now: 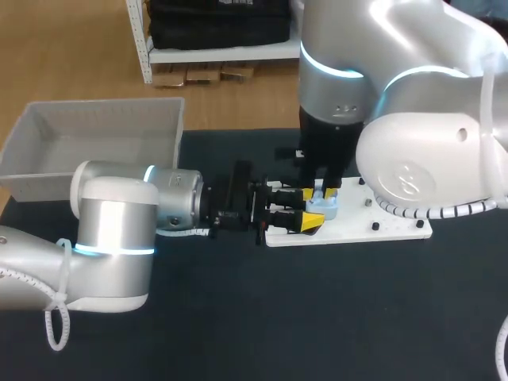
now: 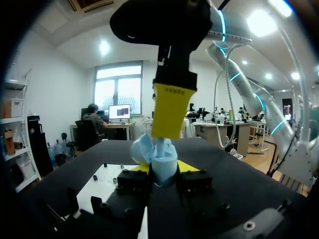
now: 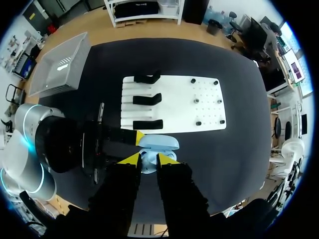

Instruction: Pick up each earbud case from the left stands, insert the matching earbuds, close the lid, and place the case in the box.

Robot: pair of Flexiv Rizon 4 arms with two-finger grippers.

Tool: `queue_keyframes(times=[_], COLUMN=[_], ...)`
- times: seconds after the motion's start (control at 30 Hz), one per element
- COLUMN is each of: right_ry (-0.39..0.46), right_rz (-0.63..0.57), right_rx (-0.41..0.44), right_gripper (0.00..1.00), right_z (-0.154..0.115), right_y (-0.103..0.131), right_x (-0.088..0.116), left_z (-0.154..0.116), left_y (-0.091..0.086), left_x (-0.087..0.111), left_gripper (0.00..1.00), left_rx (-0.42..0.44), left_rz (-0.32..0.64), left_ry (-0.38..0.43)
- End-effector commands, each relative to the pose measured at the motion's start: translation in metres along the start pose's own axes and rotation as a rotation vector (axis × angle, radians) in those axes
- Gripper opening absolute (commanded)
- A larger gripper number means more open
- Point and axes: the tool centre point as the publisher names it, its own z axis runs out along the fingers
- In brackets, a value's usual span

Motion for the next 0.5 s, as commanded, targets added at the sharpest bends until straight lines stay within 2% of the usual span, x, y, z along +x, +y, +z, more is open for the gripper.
queue_keyframes(times=[0.03,0.5], right_ry=[-0.006,0.001], right_rz=[0.0,-0.008], right_rx=[-0.002,0.001], right_gripper=[0.0,0.0], right_z=[0.0004,0.0031], right_y=[-0.0014,0.001], right_x=[0.0008,-0.0004], left_z=[-0.0002,-0.0002], left_y=[0.0005,0.0005], left_x=[-0.0009,-0.0009], left_gripper=[0.0,0.0], left_rx=[0.003,0.003], left_rz=[-0.002,-0.002], left_ry=[0.002,0.002])
